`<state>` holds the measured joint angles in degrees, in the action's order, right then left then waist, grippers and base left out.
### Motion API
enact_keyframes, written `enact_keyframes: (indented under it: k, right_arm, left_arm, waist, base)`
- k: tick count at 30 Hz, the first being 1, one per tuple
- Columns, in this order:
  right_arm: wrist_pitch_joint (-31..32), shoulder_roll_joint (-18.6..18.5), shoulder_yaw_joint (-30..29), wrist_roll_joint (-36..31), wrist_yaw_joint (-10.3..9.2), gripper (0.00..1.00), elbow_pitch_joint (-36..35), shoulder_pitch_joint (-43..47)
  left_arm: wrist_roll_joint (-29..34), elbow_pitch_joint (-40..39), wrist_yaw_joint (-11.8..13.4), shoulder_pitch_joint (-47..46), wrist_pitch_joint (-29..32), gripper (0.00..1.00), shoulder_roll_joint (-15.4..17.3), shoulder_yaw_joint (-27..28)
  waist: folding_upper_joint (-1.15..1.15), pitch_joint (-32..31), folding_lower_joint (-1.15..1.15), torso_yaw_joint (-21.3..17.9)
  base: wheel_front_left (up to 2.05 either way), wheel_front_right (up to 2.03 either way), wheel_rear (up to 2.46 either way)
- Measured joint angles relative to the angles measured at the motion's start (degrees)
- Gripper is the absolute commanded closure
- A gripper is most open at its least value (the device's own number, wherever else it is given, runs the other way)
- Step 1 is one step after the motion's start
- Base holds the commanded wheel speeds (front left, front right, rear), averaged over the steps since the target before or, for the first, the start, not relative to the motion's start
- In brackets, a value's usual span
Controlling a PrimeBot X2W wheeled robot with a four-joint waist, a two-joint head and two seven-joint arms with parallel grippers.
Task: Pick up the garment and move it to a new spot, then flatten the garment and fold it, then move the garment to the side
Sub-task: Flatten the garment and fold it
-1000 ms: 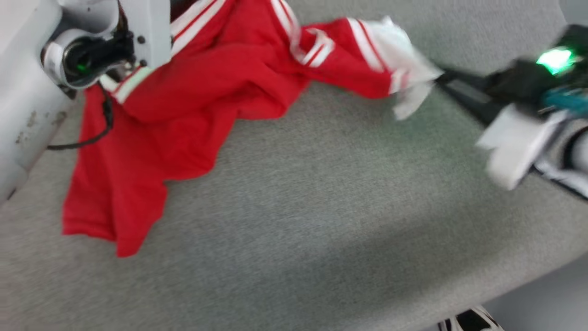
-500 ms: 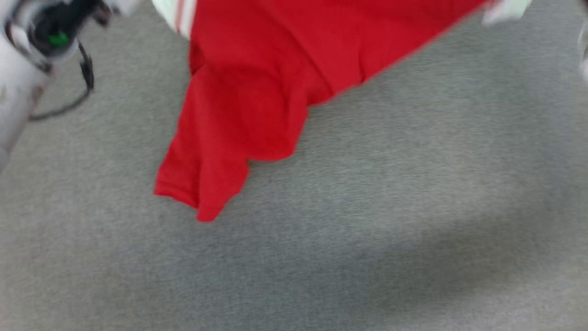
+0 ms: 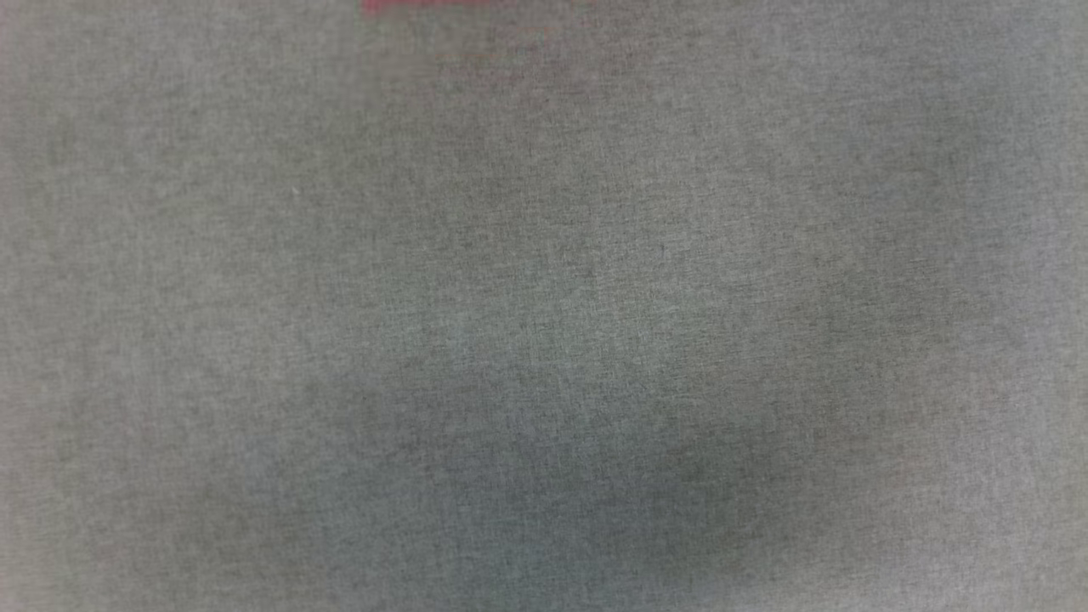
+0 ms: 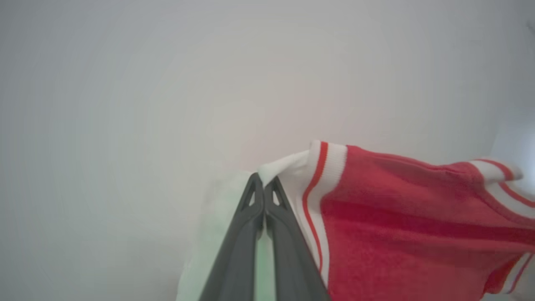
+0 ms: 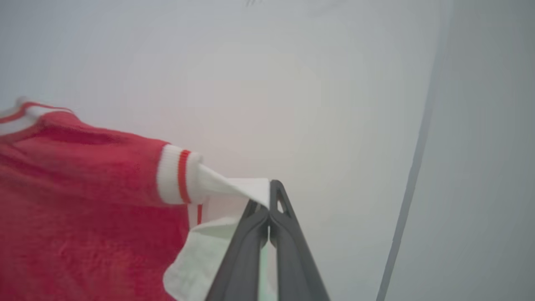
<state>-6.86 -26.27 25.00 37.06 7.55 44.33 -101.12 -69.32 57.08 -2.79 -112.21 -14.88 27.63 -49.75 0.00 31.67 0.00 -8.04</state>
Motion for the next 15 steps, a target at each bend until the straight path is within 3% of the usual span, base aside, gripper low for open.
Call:
enact_keyframes:
  k: [3, 9, 12, 15]
  right_arm:
    - [-3.33, 1.87, -0.83, -2.43, 0.0, 1.0, 4.55, -3.37]
    - [-2.07, 2.74, 6.55, -2.1, 0.0, 1.0, 6.16, 2.06]
    - [-0.58, 0.65, 12.21, 0.55, 0.0, 1.0, 2.1, 8.88]
    - [1.4, -4.69, 18.29, 3.31, -0.01, 1.0, -4.16, 17.23]
  left_arm:
    - [2.32, -1.09, -0.84, -1.89, -0.21, 1.0, 0.12, 6.69]
    - [4.94, -0.04, -3.97, 8.98, -0.2, 1.0, -0.25, 10.21]
    - [5.17, -2.57, -4.53, 16.48, -0.25, 1.0, 0.96, 8.77]
    - [1.16, -11.06, -4.54, 26.75, 0.23, 1.0, 2.41, 5.95]
  waist:
    - [0.0, -0.39, 0.0, -0.03]
    - [0.0, -2.14, 0.0, 0.61]
    - [0.0, -3.17, 0.0, 0.82]
    - [0.0, -3.96, 0.0, 1.27]
  base:
    - [0.0, 0.0, 0.0]
    - [0.0, 0.0, 0.0]
    - [0.0, 0.0, 0.0]
    - [0.0, 0.0, 0.0]
